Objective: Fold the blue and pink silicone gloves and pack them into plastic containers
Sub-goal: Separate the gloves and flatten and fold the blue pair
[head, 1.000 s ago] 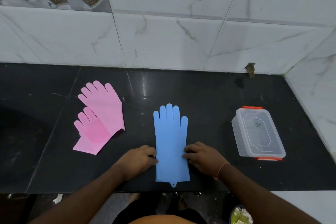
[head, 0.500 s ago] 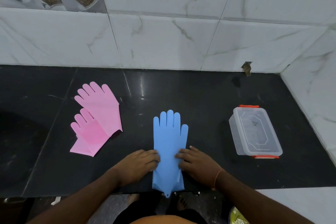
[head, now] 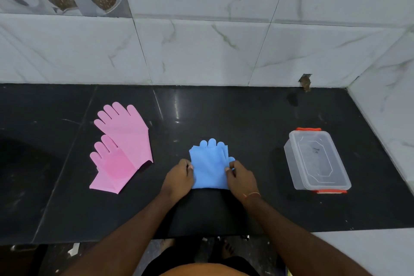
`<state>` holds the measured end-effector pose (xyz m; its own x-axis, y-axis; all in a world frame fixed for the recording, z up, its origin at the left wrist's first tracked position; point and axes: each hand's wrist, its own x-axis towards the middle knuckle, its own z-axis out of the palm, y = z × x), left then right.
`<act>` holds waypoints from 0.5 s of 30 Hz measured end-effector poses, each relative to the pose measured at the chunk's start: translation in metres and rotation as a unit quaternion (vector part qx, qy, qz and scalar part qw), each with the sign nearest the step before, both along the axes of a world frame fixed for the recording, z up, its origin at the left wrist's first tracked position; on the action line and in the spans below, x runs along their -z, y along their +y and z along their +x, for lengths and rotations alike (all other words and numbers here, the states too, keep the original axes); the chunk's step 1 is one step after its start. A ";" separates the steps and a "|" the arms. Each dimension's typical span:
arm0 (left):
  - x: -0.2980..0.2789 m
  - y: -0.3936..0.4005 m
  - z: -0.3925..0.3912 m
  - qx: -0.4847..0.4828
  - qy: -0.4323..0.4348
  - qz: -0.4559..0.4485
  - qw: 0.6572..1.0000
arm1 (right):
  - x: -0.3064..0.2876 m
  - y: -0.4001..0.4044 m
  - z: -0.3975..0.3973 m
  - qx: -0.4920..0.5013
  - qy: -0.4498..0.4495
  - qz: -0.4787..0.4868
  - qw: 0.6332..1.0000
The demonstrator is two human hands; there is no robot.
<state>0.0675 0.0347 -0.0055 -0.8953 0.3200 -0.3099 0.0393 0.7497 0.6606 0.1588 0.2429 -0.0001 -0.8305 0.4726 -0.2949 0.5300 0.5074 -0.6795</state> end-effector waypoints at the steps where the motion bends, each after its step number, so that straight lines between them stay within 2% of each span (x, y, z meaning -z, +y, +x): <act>1: 0.002 0.005 -0.002 -0.011 -0.006 -0.009 1.000 | 0.003 -0.001 -0.005 0.023 -0.024 -0.003 0.999; 5: 0.001 0.010 -0.001 -0.062 -0.011 0.005 0.998 | 0.008 0.000 -0.013 0.082 -0.078 -0.017 0.993; 10: -0.003 0.008 0.006 -0.124 -0.046 0.073 0.989 | 0.007 -0.007 -0.004 0.096 -0.067 -0.022 0.993; 15: 0.000 0.004 0.012 -0.099 -0.014 0.073 0.992 | 0.008 -0.009 0.010 0.099 -0.021 -0.043 0.994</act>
<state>0.0797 0.0392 -0.0053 -0.9367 0.1828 -0.2986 -0.1182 0.6376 0.7613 0.1691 0.2336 -0.0084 -0.7096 0.5973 -0.3737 0.6427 0.3313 -0.6908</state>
